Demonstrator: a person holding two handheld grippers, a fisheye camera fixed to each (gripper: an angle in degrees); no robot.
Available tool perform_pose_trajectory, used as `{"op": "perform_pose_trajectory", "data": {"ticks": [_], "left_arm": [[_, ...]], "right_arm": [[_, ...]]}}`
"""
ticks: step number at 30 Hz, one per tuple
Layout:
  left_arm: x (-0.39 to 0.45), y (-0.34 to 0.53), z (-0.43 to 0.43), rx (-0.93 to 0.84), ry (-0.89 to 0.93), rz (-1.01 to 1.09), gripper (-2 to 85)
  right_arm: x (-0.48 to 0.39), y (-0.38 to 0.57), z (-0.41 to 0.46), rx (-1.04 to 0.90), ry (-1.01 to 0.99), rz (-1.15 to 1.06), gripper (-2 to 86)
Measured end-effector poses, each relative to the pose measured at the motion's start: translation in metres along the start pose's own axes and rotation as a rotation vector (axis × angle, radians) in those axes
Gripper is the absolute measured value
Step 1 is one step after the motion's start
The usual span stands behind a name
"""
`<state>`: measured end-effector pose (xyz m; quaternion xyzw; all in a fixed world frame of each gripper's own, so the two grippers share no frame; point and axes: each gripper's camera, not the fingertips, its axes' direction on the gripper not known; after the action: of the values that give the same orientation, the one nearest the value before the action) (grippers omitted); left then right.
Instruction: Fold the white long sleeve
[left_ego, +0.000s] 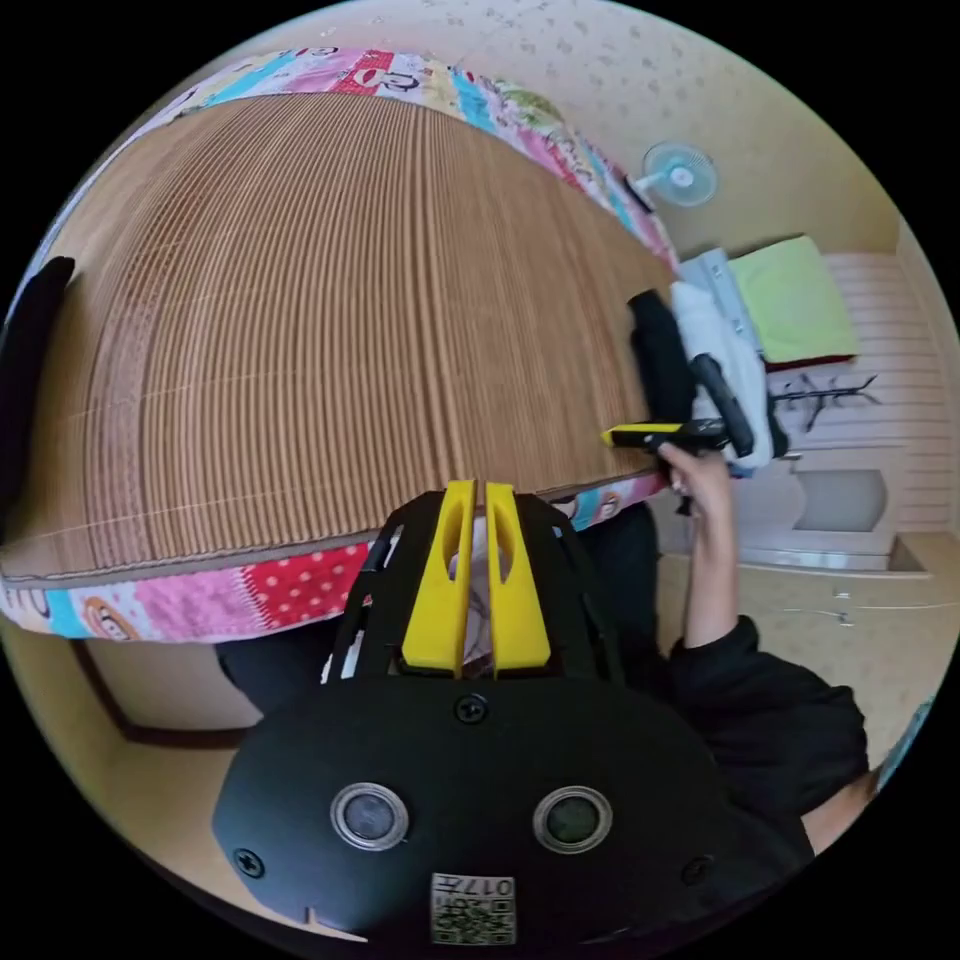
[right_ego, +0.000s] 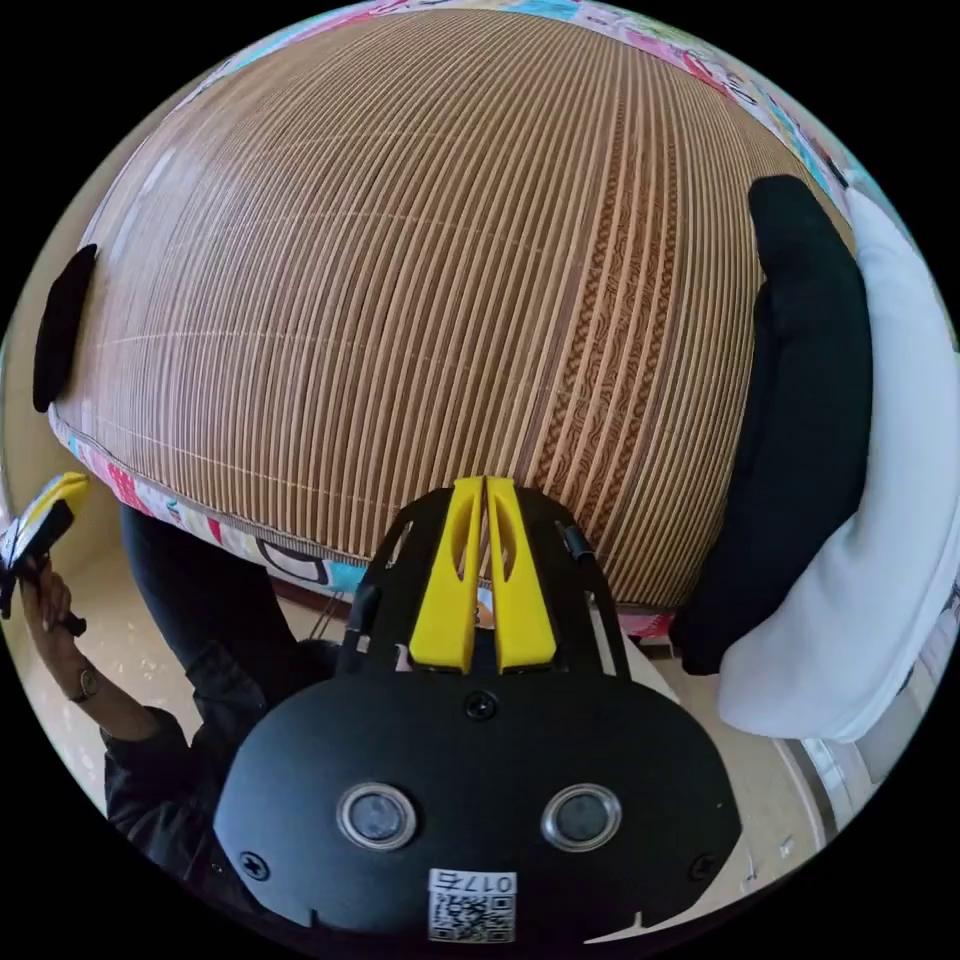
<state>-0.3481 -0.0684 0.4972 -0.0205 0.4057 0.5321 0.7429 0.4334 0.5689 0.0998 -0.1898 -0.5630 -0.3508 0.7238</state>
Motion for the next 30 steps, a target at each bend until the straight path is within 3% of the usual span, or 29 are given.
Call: {"op": "perform_pose_trajectory", "data": {"ticks": [4, 9, 11, 13, 15, 17, 21, 24, 27, 30], "left_arm": [[0.011, 0.006, 0.03, -0.053, -0.154, 0.02, -0.8], [0.039, 0.01, 0.06, -0.069, -0.149, 0.103, -1.0], [0.062, 0.016, 0.061, 0.01, -0.118, 0.184, -0.9], [0.073, 0.021, 0.057, 0.069, -0.056, 0.215, -0.8], [0.075, 0.022, 0.056, 0.086, 0.038, 0.216, -0.4], [0.072, 0.016, 0.064, 0.049, 0.147, 0.222, 1.2], [0.073, 0.011, 0.073, 0.056, 0.141, 0.239, 3.9], [0.074, 0.007, 0.083, 0.069, 0.163, 0.241, 4.2], [0.071, 0.005, 0.092, 0.1, 0.216, 0.226, 3.6], [0.069, 0.005, 0.089, 0.149, 0.237, 0.228, 0.3]], "right_arm": [[0.019, 0.002, -0.004, 0.059, -0.093, 0.036, 1.0], [0.048, 0.006, -0.01, 0.135, -0.233, 0.088, 0.7], [0.054, 0.016, -0.022, 0.1, -0.335, -0.004, 0.8], [0.067, 0.059, -0.064, 0.296, -0.372, -0.018, 0.8], [0.106, 0.125, -0.121, 0.507, -0.348, 0.111, 1.2], [0.148, 0.17, -0.155, 0.584, -0.308, 0.27, 1.7], [0.243, 0.261, -0.197, 0.816, -0.178, 0.591, 5.4], [0.3, 0.248, -0.182, 0.689, -0.221, 0.627, 10.3], [0.316, 0.191, -0.163, 0.506, -0.194, 0.524, 7.6], [0.279, 0.165, -0.204, 0.552, -0.183, 0.382, 4.5]]}}
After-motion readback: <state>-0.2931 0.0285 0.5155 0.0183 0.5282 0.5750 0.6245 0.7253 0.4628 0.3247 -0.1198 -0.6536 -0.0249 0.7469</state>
